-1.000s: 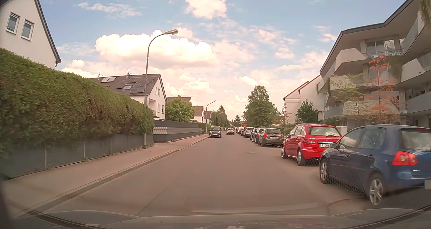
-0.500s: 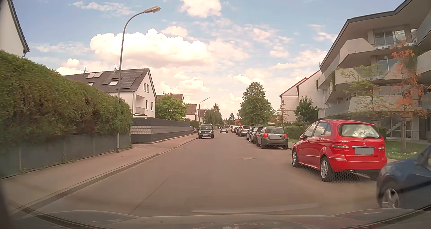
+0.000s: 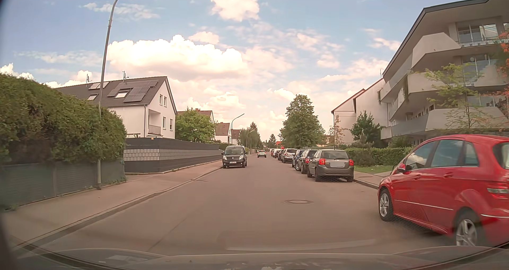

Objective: Follow the waypoints while adhering to traffic rules and regulations

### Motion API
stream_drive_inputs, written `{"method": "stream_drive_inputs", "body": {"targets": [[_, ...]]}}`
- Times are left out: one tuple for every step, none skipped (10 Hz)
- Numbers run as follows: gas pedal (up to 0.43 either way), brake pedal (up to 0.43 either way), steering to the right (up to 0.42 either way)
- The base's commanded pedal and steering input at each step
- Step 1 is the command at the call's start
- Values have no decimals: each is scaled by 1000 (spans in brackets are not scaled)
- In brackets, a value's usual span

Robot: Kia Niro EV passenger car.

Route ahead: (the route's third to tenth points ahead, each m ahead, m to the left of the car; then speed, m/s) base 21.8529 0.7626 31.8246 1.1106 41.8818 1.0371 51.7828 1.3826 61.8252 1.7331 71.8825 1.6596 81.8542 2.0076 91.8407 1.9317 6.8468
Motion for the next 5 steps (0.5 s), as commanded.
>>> {"method": "stream_drive_inputs", "body": {"targets": [[39, 18, 0], [39, 18, -4], [39, 18, -9], [39, 18, -9], [39, 18, -8]]}}
